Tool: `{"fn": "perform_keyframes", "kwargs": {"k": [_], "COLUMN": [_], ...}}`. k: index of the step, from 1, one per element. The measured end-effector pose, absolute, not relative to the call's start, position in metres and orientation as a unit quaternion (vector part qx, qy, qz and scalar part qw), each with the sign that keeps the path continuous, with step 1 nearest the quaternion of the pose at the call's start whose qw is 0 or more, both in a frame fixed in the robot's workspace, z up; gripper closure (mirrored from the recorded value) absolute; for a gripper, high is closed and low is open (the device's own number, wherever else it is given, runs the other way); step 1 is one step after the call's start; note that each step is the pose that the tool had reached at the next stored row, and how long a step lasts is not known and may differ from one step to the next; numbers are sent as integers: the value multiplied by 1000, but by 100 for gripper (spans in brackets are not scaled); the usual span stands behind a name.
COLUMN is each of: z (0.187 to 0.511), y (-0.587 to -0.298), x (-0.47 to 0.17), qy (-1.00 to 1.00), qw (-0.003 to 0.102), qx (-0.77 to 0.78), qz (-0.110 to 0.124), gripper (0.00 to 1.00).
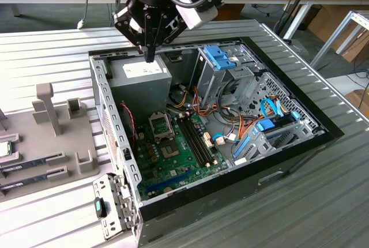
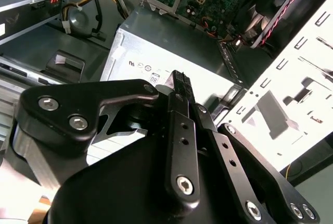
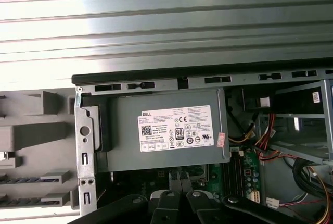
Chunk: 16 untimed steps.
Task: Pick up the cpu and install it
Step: 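Reach for the cpu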
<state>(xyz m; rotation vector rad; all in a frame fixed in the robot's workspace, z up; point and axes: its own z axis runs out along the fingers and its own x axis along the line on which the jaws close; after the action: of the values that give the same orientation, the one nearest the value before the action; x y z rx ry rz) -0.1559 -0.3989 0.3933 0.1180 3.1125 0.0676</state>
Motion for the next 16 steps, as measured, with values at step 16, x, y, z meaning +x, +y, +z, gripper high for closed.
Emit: {"fn": "perform_keyframes", "kwargs": {"k": [16], "z": [393], "y": [-399], "x": [-161], "qy": [999], "qw": [13], "qx": [38], "qz": [22], "gripper": [89]}}
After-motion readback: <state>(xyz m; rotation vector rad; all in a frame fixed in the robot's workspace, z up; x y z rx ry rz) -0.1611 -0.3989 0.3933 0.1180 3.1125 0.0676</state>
